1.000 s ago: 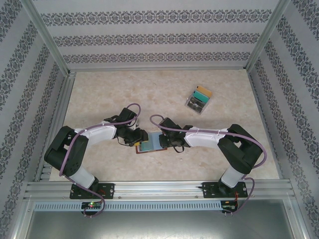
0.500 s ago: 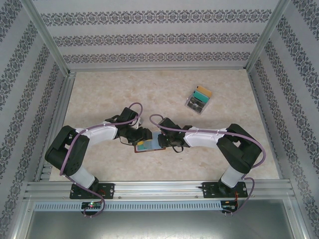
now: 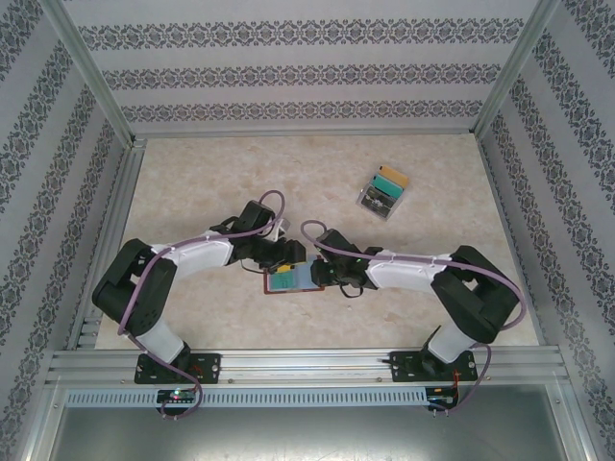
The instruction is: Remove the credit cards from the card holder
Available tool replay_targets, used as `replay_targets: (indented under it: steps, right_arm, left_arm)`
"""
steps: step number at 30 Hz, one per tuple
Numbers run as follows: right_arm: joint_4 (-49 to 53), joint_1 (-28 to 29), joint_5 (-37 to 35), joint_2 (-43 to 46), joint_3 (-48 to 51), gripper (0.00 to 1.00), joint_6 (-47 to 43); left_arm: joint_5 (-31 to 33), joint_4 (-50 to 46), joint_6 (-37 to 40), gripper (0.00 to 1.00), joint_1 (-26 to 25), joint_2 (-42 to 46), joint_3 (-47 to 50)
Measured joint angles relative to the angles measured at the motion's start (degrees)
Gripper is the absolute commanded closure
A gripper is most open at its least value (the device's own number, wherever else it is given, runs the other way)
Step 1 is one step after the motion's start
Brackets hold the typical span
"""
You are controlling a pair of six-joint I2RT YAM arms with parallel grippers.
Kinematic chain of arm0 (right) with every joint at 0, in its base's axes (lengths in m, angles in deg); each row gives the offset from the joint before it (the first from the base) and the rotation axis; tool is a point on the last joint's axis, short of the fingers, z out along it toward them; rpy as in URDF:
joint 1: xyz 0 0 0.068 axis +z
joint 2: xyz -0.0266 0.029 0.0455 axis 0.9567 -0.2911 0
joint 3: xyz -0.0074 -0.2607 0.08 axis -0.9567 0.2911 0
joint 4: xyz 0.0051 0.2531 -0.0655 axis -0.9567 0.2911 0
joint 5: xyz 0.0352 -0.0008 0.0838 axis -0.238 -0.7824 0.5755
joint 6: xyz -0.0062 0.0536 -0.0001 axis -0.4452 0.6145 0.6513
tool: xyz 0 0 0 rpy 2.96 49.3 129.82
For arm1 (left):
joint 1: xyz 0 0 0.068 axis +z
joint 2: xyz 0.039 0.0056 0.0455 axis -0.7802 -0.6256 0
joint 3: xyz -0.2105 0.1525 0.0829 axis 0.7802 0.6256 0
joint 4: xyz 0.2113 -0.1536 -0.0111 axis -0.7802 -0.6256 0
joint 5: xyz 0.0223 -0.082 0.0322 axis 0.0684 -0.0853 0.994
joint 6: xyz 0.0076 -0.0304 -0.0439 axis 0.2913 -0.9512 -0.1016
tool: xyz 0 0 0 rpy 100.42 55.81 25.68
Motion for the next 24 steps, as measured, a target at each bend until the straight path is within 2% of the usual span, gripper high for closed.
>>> replay_targets:
  steps: [13,24]
  right_arm:
    - [-3.5,-2.6,-0.3,10.9,6.8,0.73,5.4]
    - [-5.2,-3.7,0.2,14.9,8.1,0.79,7.5]
  left_arm:
    - [-1.4,1.8,-1.3,0.5,-0.8,-4.1,-2.3]
    - [-1.0,2.6,-2.1,0.59,-1.6,-5.9,-3.1]
